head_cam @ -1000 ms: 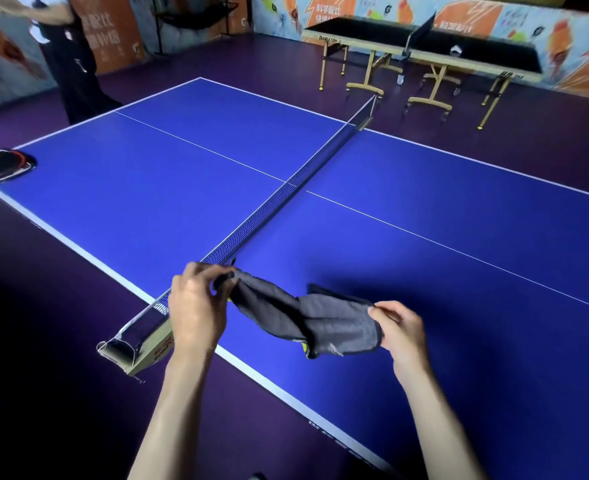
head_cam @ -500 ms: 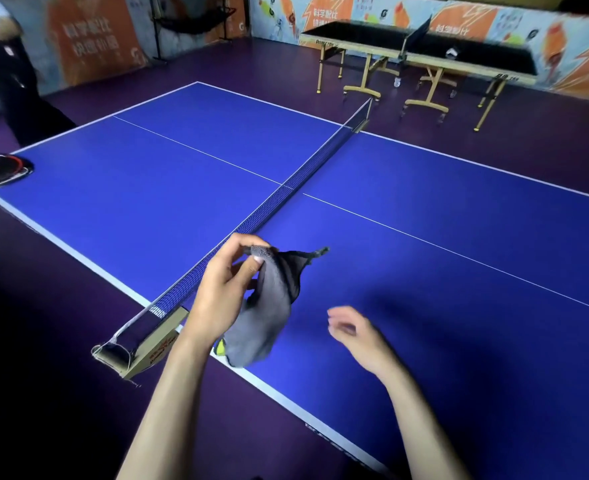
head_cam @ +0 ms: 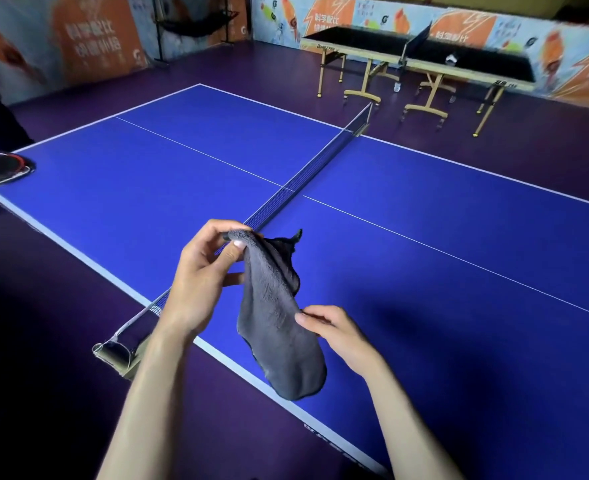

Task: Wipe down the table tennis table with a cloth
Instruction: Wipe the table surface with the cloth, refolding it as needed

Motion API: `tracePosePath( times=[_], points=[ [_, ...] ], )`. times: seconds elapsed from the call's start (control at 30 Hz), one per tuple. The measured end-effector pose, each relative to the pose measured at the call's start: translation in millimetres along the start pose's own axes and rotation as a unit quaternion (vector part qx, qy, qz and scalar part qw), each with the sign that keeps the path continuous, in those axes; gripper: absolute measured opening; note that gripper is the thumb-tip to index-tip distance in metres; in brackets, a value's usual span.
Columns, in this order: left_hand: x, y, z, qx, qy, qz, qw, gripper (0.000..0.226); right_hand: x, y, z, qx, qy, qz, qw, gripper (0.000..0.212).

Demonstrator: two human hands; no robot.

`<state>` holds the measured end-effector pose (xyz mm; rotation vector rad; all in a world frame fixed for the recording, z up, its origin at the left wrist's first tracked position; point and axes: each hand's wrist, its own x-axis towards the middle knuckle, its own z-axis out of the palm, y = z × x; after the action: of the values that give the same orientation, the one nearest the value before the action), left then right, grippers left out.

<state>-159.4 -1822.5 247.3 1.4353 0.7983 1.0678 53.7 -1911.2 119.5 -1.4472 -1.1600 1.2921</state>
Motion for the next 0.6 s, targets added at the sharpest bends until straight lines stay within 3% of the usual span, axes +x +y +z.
tracePosePath(
  times=[0.07,0.27,0.37,0.43,0.5,0.57,0.6],
  points=[
    [0.4,-6.7,-4.4,-0.003,0.023,-0.013,1.000,0.014,-6.6,7.7,-2.6,0.039,-0.009,0.001,0.999,0.032],
    [11.5,-38.4,-19.8,-0.015,0.080,-0.036,0.996,0.015,-19.9,6.3,-10.1,0.185,-0.067,0.068,0.978,0.034],
    [15.0,-67.5,-19.0,-0.040,0.106,-0.053,0.992,0.017,-23.4,-8.2,-5.2,0.245,-0.036,0.059,0.967,0.028],
    [12.5,-105.7,-20.2,-0.047,0.130,-0.120,0.983,0.023,-22.5,-14.0,-4.0,0.261,0.018,0.045,0.964,0.032],
    [1.5,-151.2,-19.2,-0.024,0.140,-0.245,0.959,0.048,-21.0,-19.9,-4.6,0.229,0.041,0.024,0.972,0.038],
    [-16.7,-190.0,-14.3,0.033,0.096,-0.368,0.924,0.073,-19.1,-23.9,-4.5,0.181,0.048,0.019,0.982,0.039],
    [-27.8,-197.4,-7.7,0.050,0.045,-0.421,0.905,0.071,-18.3,-23.9,-4.3,0.159,0.052,0.019,0.986,0.038]
  ],
)
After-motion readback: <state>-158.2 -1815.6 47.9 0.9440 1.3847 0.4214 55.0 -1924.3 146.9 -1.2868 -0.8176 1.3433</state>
